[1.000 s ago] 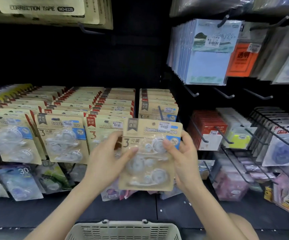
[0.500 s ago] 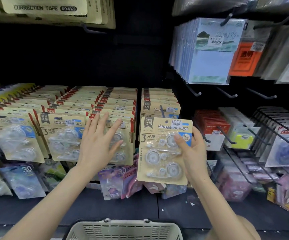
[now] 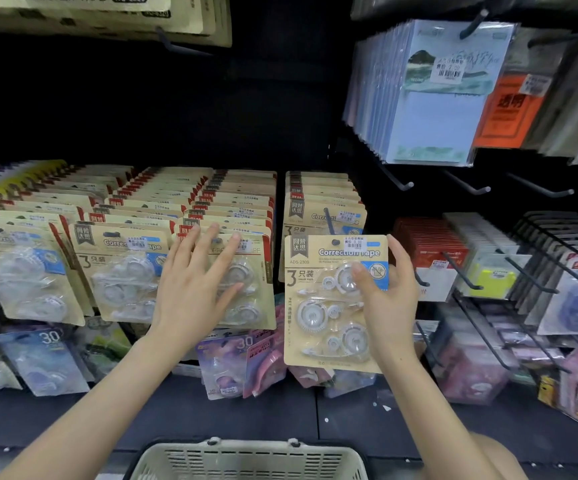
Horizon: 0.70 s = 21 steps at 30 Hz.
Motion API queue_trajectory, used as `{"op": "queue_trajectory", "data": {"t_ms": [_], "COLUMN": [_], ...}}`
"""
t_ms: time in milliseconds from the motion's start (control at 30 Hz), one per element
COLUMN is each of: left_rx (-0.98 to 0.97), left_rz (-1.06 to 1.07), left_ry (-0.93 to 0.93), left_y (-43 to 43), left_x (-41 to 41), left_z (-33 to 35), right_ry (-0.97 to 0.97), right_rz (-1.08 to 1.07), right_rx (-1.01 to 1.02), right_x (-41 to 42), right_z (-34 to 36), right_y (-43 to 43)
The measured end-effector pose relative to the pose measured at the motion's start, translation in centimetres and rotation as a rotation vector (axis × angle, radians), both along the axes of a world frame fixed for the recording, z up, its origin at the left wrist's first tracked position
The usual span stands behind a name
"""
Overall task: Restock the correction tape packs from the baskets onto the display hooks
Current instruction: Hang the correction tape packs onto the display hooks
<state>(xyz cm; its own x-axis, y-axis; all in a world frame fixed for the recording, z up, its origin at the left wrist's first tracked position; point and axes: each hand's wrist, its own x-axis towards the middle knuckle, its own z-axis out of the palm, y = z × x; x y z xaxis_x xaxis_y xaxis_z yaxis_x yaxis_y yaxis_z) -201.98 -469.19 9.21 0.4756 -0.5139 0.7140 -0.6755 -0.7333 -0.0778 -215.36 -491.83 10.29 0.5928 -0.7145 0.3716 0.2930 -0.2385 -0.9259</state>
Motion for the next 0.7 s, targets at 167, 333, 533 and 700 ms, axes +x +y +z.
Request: {"op": "queue_trajectory", "data": {"t_ms": [167, 333, 533, 700], "left_rx": [0.0, 0.033, 0.041, -0.017], "left_rz": [0.002, 0.02, -0.006, -0.039], "left_ry": [0.004, 0.003, 0.038, 0.05], "left_y": [-0.2, -0.1, 0.0, 0.3], "left_x": [0.2, 0.5, 0.4, -0.2], "left_z": [-0.3, -0.5, -0.2, -0.2], "right_ry": [-0.011, 0.035, 0.143, 0.263], "right_rz": [-0.021, -0.065, -0.188, -0.254], "right_rx": [0.064, 0.1, -0.025, -0.233], "right_x": [3.0, 6.9, 9.1, 6.9], "right_z": [-0.6, -1.5, -2.4, -3.8], "right_y": [-0.4, -0.6, -1.3, -0.9]}}
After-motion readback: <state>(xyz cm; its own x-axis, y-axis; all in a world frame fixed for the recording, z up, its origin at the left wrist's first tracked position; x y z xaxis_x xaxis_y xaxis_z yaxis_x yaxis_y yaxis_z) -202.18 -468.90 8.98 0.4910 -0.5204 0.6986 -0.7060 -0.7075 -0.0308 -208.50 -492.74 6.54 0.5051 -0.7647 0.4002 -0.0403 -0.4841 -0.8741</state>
